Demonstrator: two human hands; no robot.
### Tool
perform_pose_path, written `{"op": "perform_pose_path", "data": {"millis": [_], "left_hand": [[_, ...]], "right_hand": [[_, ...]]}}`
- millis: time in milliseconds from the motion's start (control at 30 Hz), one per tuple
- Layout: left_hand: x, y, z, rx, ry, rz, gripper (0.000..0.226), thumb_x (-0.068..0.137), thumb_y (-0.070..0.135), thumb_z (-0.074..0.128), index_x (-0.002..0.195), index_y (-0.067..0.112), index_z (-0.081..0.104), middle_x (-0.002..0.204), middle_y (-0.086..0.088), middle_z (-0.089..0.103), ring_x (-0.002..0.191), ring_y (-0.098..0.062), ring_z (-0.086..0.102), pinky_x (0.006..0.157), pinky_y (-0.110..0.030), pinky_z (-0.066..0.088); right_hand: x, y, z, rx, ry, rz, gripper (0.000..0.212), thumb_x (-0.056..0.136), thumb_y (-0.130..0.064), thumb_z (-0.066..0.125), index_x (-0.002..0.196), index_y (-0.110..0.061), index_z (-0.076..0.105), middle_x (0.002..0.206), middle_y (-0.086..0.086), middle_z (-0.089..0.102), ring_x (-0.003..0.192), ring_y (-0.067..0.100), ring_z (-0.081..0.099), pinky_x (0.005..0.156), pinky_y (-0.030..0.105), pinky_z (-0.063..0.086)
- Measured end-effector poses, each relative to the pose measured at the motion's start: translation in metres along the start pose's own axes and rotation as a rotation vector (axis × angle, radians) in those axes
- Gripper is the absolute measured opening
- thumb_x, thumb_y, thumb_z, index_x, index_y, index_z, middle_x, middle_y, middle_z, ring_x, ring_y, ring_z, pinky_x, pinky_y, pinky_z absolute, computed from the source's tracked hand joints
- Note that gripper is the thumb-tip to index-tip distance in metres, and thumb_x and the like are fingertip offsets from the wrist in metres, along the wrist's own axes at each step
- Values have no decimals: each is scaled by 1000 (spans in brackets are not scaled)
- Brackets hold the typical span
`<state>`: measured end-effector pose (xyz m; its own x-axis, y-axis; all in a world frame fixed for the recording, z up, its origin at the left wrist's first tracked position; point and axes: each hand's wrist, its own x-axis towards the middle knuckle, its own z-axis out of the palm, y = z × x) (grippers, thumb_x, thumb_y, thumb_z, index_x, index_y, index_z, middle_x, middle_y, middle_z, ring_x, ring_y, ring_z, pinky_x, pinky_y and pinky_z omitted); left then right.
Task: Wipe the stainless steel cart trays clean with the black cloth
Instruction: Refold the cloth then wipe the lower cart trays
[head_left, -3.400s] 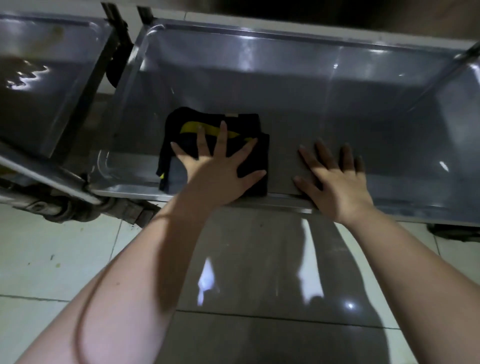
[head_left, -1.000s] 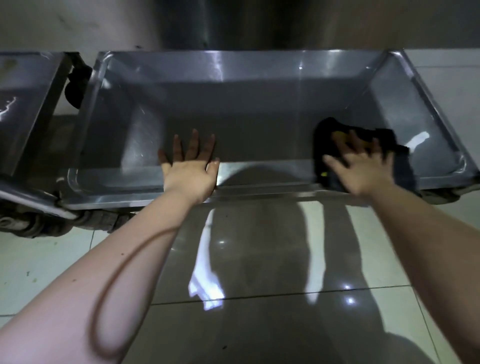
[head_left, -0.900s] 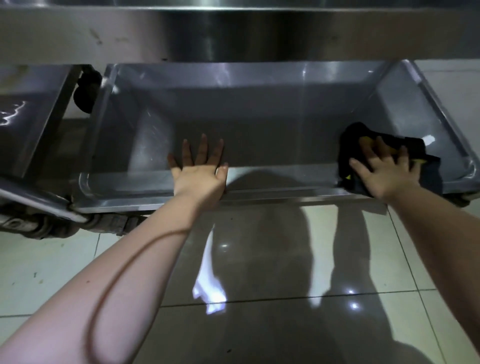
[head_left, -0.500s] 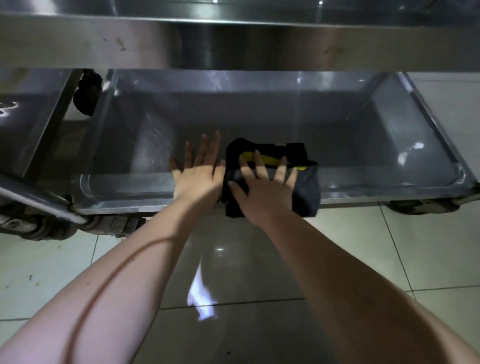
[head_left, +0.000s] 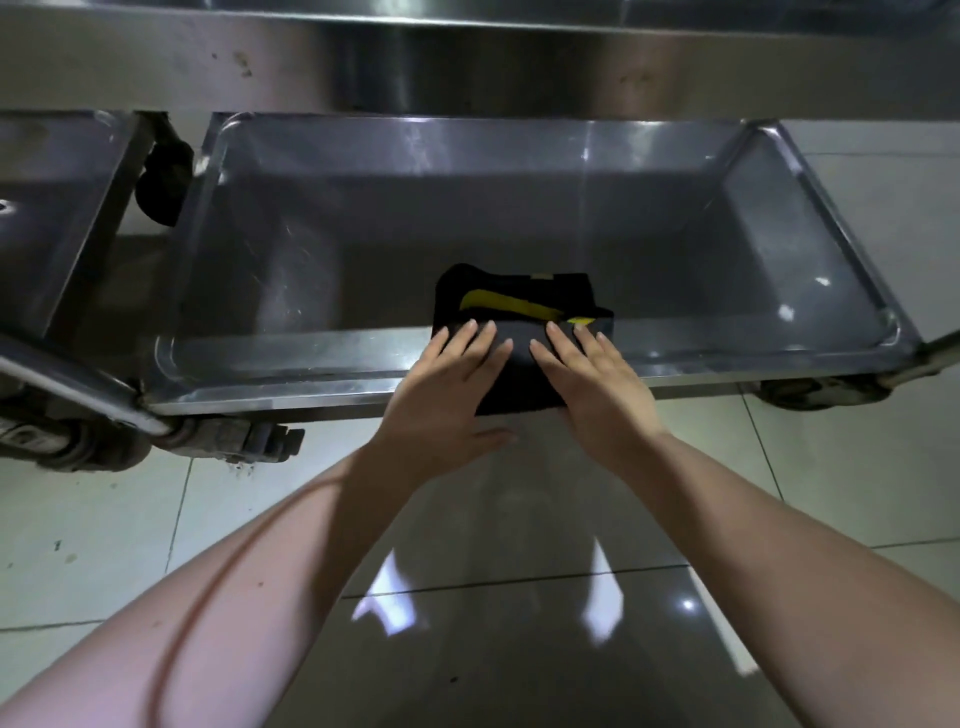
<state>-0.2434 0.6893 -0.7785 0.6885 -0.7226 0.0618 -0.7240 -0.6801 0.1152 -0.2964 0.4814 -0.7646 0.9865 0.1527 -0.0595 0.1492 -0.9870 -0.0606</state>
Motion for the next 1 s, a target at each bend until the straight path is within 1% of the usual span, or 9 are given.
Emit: {"op": "perform_pose_path", "data": {"millis": [100, 267, 333, 400, 500, 633, 767, 833, 1000], "left_hand": [[8, -7, -23, -14, -74, -40, 94, 78, 56, 65, 153, 14, 29, 158, -14, 30, 147, -29, 26, 120, -38, 11], [18, 15, -76, 7, -216, -122, 73, 92, 25, 55, 156, 14, 20, 158, -11, 31, 144, -25, 34, 115, -29, 23], [14, 29, -88, -25, -166, -118, 63, 88, 14, 53, 150, 12, 37, 138, -16, 57, 117, -33, 61, 88, -37, 49], [5, 39, -99, -103, -144, -91, 65, 80, 16, 58, 143, 15, 46, 118, -14, 68, 96, -36, 68, 69, -38, 53], [6, 60, -121, -74, -235, -104, 65, 92, 23, 55, 152, 20, 32, 142, -5, 54, 126, -29, 51, 97, -30, 33], [14, 91, -176, -19, -271, -176, 44, 94, 21, 49, 138, 21, 49, 116, -5, 65, 111, -30, 57, 93, -33, 34], [1, 103, -255, -152, -185, -131, 41, 78, 27, 41, 100, 10, 70, 70, -9, 63, 64, -33, 62, 53, -28, 43], [-9, 114, -301, -145, -153, -119, 44, 74, 30, 38, 94, 12, 73, 63, -2, 61, 62, -28, 59, 53, -21, 35], [-45, 136, -412, -233, -122, -133, 40, 80, 22, 40, 106, 9, 68, 81, -9, 60, 75, -31, 53, 64, -31, 35]], "right_hand": [[-1, -2, -27, 112, -63, 58, 68, 95, -5, 46, 155, -25, 22, 164, 1, 15, 150, 22, 14, 118, 32, 16], [-2, -21, -74, 275, 188, 63, 47, 80, 7, 63, 127, -3, 60, 127, 20, 62, 114, 38, 61, 93, 44, 49], [-7, -23, -89, 274, 137, 143, 47, 88, 2, 51, 135, -8, 51, 130, 16, 58, 118, 36, 55, 95, 42, 45], [-16, -16, -95, 238, 127, 171, 47, 88, -1, 47, 134, -11, 49, 126, 13, 57, 116, 35, 53, 94, 42, 42], [-29, -1, -114, 181, 157, 148, 41, 75, 1, 52, 112, -12, 64, 104, 13, 64, 93, 38, 61, 78, 42, 49], [-53, 7, -166, 248, 111, 150, 35, 65, 9, 70, 96, -8, 68, 90, 15, 62, 77, 40, 61, 61, 41, 51], [-73, -3, -251, 289, -15, 165, 38, 79, 3, 60, 114, -12, 65, 109, 12, 61, 98, 37, 58, 78, 41, 46], [-86, -10, -292, 331, -66, 156, 38, 83, 1, 54, 117, -12, 63, 113, 11, 59, 102, 37, 57, 82, 41, 46], [-124, -31, -404, 381, -95, 112, 31, 88, -2, 52, 117, -10, 63, 116, 10, 57, 105, 36, 54, 83, 39, 43]]}}
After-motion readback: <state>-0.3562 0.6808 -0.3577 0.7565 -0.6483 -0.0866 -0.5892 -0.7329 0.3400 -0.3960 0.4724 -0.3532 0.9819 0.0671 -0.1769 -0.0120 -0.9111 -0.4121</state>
